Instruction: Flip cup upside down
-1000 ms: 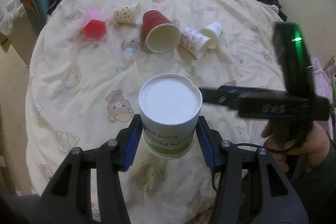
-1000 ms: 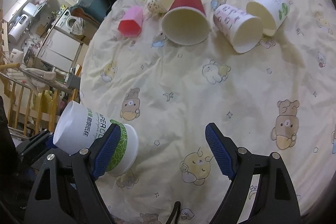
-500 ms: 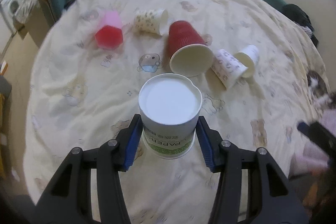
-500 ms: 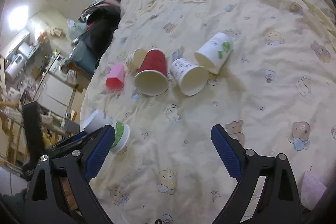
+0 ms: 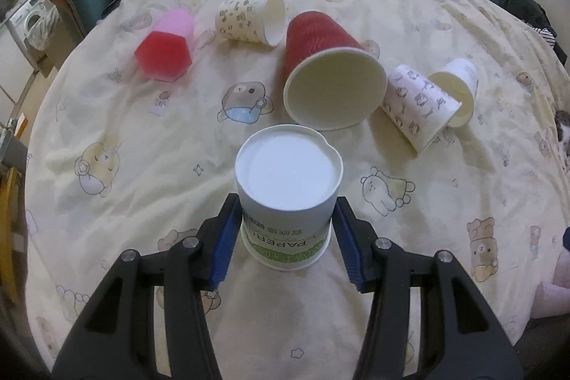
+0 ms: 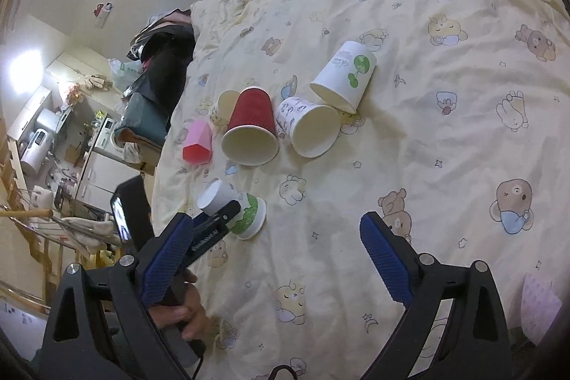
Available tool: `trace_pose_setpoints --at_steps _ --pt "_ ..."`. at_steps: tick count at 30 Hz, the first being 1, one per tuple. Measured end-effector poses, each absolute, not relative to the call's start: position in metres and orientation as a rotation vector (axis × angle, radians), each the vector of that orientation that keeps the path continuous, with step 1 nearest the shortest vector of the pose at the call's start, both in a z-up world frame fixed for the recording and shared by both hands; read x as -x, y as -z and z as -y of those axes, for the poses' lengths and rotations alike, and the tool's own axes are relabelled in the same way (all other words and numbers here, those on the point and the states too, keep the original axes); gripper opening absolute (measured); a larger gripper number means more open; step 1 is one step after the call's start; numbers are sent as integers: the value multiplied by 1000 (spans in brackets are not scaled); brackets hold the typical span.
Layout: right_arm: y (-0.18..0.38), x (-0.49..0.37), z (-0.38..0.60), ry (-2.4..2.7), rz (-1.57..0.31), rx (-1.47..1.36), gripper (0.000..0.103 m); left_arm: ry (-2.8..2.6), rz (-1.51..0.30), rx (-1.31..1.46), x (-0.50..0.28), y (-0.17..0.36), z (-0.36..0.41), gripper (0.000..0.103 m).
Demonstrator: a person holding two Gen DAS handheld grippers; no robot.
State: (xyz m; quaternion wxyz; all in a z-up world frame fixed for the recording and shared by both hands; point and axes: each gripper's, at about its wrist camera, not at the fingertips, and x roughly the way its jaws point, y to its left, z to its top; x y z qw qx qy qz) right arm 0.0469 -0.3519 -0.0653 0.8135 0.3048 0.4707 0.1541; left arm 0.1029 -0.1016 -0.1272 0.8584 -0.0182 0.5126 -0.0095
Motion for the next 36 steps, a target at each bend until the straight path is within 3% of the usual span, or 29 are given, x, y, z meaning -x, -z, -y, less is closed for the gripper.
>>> trace_pose_setpoints --at_steps 12,14,16,18,32,36 --pt "67 -48 351 -313 -1018 -662 98 19 -1093 47 -101 131 101 55" --pt "68 -49 350 -314 -1020 -659 98 24 -1106 49 -100 131 101 60" --pt "67 -49 348 -313 -1020 -643 98 29 -1109 53 -96 128 101 74" --pt "65 -49 345 -312 -1018 -621 98 49 -1111 65 -88 120 100 78" --pt "22 -17 307 -344 -885 -394 102 46 -915 40 -4 19 58 78" --pt "10 4 283 -349 -849 -323 103 26 -867 37 21 7 40 85"
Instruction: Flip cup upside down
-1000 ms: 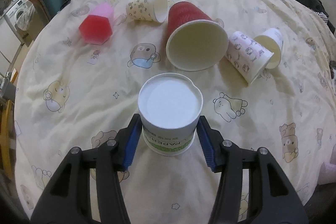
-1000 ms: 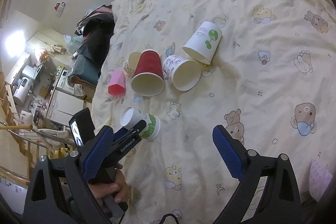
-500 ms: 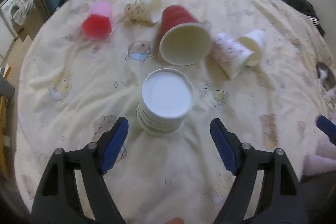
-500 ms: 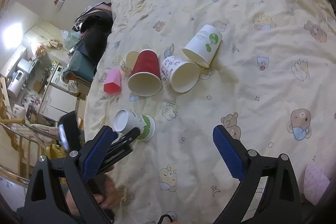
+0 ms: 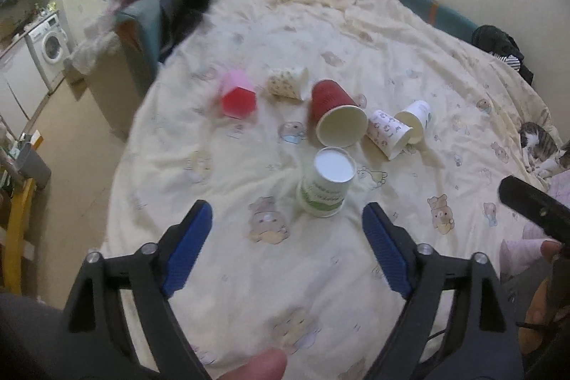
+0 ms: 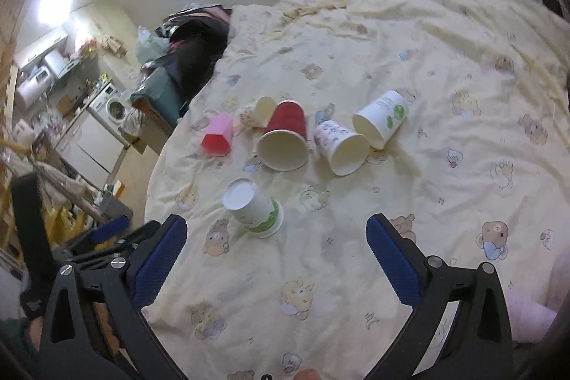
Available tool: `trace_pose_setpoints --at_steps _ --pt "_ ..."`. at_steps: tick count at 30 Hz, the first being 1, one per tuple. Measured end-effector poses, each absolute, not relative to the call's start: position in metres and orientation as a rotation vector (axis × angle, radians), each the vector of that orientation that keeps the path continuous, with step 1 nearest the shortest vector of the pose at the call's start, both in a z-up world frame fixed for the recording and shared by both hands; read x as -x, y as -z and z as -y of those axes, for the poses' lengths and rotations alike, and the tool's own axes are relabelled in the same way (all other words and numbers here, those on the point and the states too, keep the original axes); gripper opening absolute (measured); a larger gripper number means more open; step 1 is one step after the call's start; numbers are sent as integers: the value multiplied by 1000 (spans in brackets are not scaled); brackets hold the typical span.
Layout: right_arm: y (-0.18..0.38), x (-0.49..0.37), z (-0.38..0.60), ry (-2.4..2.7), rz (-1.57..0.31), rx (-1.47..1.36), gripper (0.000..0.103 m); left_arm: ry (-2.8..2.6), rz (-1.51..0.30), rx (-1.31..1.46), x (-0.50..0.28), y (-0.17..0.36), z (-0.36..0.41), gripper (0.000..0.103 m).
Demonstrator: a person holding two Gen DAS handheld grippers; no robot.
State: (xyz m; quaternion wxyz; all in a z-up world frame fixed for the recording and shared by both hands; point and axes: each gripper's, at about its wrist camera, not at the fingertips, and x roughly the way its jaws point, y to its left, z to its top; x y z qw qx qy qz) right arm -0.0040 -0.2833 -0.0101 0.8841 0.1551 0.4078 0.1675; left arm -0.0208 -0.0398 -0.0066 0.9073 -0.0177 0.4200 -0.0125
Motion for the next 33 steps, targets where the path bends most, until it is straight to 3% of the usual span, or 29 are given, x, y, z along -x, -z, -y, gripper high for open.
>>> trace_pose_setpoints --at_steps 7,10,33 --pt "11 41 248 -314 -778 -182 103 -18 -820 19 57 9 21 92" --pt "14 54 237 -296 -745 -139 103 -39 -802 56 68 18 10 102" --pt "42 58 210 -245 -737 -35 103 -57 -759 48 75 33 9 103"
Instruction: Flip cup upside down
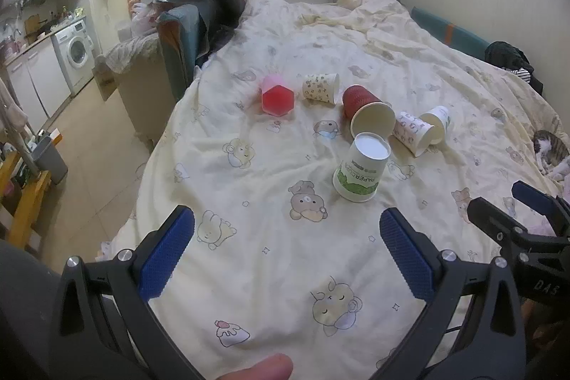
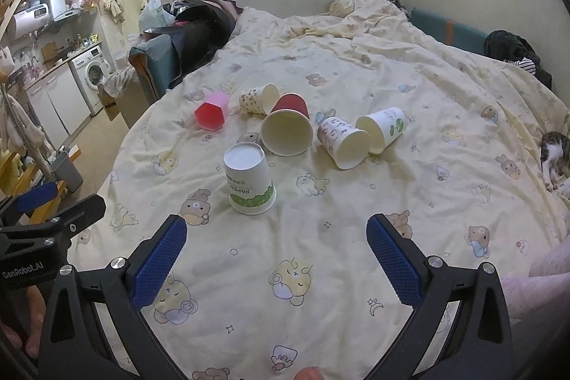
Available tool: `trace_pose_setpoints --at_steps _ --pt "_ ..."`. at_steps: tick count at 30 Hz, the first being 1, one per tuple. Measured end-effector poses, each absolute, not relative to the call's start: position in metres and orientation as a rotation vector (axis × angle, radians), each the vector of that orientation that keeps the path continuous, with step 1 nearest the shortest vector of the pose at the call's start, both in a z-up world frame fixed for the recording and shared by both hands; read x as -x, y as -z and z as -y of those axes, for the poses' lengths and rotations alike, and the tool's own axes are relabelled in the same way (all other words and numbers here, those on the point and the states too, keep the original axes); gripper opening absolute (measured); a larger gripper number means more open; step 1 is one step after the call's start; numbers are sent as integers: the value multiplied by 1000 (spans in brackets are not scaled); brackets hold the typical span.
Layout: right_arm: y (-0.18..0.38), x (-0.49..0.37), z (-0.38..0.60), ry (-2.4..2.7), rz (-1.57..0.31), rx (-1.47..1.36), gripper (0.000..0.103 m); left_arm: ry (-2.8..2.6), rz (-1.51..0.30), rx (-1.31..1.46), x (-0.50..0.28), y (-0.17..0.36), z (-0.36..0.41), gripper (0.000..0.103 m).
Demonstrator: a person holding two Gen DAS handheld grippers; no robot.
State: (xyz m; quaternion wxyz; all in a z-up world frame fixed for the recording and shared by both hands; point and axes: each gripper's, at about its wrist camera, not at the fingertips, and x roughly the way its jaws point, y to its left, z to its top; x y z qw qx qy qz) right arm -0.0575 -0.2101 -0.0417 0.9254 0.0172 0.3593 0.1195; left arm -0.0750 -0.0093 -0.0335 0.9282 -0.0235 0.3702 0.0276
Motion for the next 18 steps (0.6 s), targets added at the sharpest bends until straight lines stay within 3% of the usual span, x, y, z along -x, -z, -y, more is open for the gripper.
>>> trace_pose_setpoints --at_steps 18 --pt "41 55 212 -243 -737 -40 103 -51 -755 48 73 33 13 103"
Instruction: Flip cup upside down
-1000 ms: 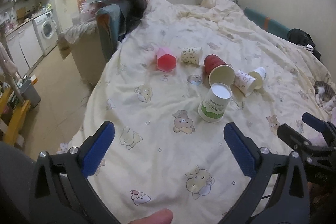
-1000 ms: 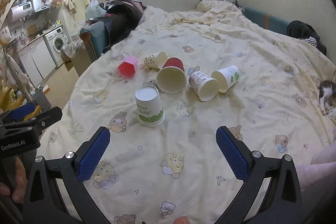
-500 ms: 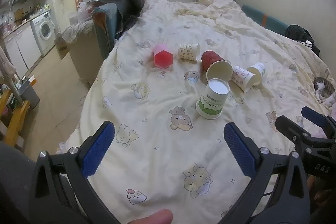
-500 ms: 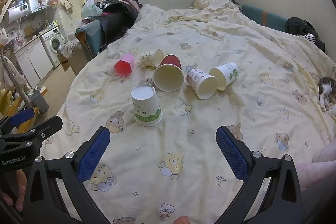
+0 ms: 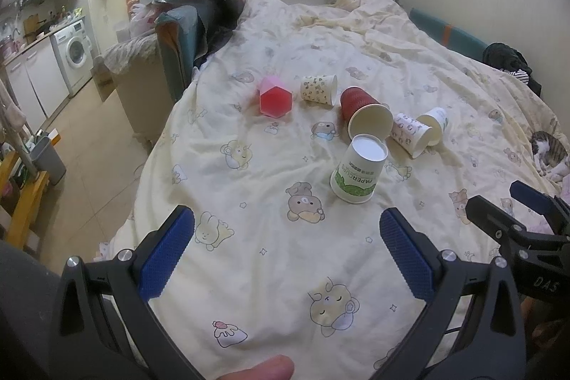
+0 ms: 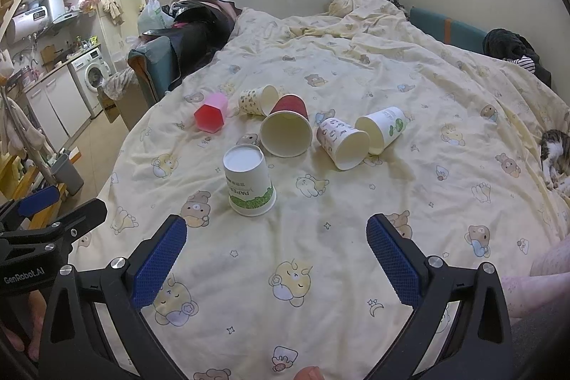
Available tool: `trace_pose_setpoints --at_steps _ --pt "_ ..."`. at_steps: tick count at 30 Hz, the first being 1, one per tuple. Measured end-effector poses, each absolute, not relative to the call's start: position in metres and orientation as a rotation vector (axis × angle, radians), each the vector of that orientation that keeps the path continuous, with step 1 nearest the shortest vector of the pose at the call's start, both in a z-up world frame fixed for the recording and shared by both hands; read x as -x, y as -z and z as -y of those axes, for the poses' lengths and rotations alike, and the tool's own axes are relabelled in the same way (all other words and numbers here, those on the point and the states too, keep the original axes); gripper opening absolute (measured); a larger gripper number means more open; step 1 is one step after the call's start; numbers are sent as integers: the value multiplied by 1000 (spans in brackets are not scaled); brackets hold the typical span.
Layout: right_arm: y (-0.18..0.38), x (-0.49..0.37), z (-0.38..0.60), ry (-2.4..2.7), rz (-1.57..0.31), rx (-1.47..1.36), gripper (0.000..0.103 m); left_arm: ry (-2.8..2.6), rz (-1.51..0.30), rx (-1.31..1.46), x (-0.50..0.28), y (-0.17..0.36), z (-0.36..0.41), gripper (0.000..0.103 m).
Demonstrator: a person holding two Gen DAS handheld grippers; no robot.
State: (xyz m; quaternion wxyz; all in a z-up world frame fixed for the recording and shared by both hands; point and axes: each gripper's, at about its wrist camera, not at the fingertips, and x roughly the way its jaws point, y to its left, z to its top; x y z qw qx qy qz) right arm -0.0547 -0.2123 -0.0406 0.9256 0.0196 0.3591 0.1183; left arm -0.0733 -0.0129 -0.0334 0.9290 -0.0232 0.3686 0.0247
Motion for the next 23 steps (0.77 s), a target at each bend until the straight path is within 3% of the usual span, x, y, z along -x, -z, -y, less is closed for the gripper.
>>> trace_pose_setpoints --at_steps 23 --pt "39 55 212 -242 -733 -42 103 -42 -751 57 74 33 14 103"
